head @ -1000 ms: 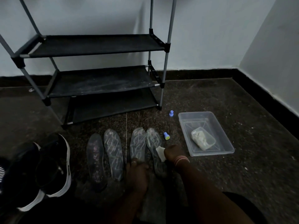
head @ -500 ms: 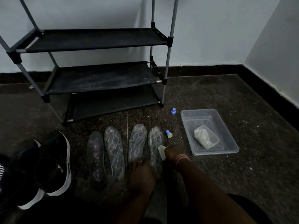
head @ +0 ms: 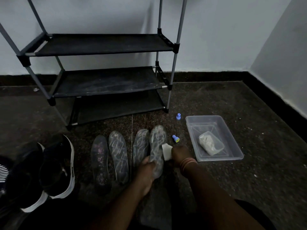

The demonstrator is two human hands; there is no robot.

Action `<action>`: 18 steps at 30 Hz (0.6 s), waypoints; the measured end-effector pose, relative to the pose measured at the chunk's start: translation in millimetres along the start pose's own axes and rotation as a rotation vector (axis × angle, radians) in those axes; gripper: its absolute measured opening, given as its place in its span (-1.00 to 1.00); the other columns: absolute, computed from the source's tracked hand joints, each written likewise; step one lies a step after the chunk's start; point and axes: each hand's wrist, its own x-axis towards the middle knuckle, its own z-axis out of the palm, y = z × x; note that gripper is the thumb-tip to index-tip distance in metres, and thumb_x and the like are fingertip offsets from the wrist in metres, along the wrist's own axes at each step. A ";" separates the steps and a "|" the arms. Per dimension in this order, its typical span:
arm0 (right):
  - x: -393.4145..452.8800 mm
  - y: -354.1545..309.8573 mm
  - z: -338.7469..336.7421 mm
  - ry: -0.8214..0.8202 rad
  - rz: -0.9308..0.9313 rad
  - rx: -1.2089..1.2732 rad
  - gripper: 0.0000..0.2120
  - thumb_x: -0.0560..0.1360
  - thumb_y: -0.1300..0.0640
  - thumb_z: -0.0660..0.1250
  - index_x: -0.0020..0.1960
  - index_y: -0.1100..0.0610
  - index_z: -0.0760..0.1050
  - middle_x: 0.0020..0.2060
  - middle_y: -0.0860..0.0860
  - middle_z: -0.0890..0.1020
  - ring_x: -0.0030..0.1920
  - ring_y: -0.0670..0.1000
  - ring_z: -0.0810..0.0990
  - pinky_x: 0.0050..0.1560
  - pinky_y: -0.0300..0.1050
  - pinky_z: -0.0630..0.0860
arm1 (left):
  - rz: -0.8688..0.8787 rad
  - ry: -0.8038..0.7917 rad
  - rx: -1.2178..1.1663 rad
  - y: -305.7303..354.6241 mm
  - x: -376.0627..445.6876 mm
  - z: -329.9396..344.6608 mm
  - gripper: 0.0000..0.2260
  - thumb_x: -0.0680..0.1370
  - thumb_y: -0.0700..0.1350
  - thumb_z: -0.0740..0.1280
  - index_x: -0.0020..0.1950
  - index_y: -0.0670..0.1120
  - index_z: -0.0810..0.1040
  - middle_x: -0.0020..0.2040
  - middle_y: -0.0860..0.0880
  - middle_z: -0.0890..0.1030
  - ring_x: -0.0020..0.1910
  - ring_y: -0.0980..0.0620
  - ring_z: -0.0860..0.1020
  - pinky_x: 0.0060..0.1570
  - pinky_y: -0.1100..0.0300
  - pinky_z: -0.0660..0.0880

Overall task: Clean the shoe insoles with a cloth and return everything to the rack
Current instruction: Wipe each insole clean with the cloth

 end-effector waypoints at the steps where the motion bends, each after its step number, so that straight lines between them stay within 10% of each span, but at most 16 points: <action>1: -3.0 -4.2 -1.6 0.037 -0.070 0.033 -0.42 0.42 0.08 0.31 0.41 0.21 0.39 0.33 0.18 0.51 0.23 0.22 0.56 0.29 0.07 0.49 | -0.013 -0.042 -0.066 8.3 -6.1 -7.0 -0.72 0.64 -0.31 0.19 0.31 -0.18 0.54 0.02 -0.14 0.68 -0.09 -0.01 0.63 -0.17 0.19 0.57; 5: -21.3 -10.5 -5.6 0.067 -0.221 0.229 -0.71 0.33 0.22 0.22 -0.19 -0.08 0.66 0.14 0.14 0.62 0.07 0.23 0.64 0.08 0.30 0.59 | -0.086 -0.116 -0.223 31.6 -25.7 -40.5 -0.71 0.63 -0.34 0.17 0.23 -0.13 0.57 -0.08 -0.11 0.73 -0.19 0.00 0.69 -0.10 0.09 0.61; 9: -49.7 -13.3 15.9 0.004 -0.315 0.171 -0.66 0.35 0.22 0.23 -0.05 -0.06 0.69 -0.02 0.06 0.71 -0.04 0.10 0.69 -0.02 0.20 0.65 | -0.163 -0.195 -0.299 40.8 -35.7 -51.7 -0.64 0.57 -0.38 0.17 0.30 -0.14 0.55 0.07 -0.22 0.70 -0.04 -0.15 0.66 0.23 -0.20 0.46; 14: -84.3 -22.4 31.5 0.073 -0.479 -0.021 -0.71 0.49 0.33 0.28 0.15 0.17 0.65 0.03 0.04 0.70 0.02 -0.15 0.61 0.06 -0.54 0.45 | -0.186 -0.318 -0.445 48.2 -42.3 -44.5 -0.52 0.52 -0.38 0.13 0.41 -0.21 0.51 0.34 -0.28 0.56 0.18 -0.23 0.63 0.18 -0.08 0.57; 18: -82.0 -33.8 25.3 0.016 -0.614 -0.150 -0.65 0.45 0.22 0.23 0.15 0.06 0.67 0.04 -0.18 0.64 0.05 -0.31 0.55 0.09 -0.61 0.35 | -0.172 -0.309 -0.500 59.2 -25.0 -56.0 -0.51 0.55 -0.30 0.08 0.47 -0.14 0.45 0.37 -0.28 0.54 0.28 -0.28 0.57 0.36 -0.15 0.40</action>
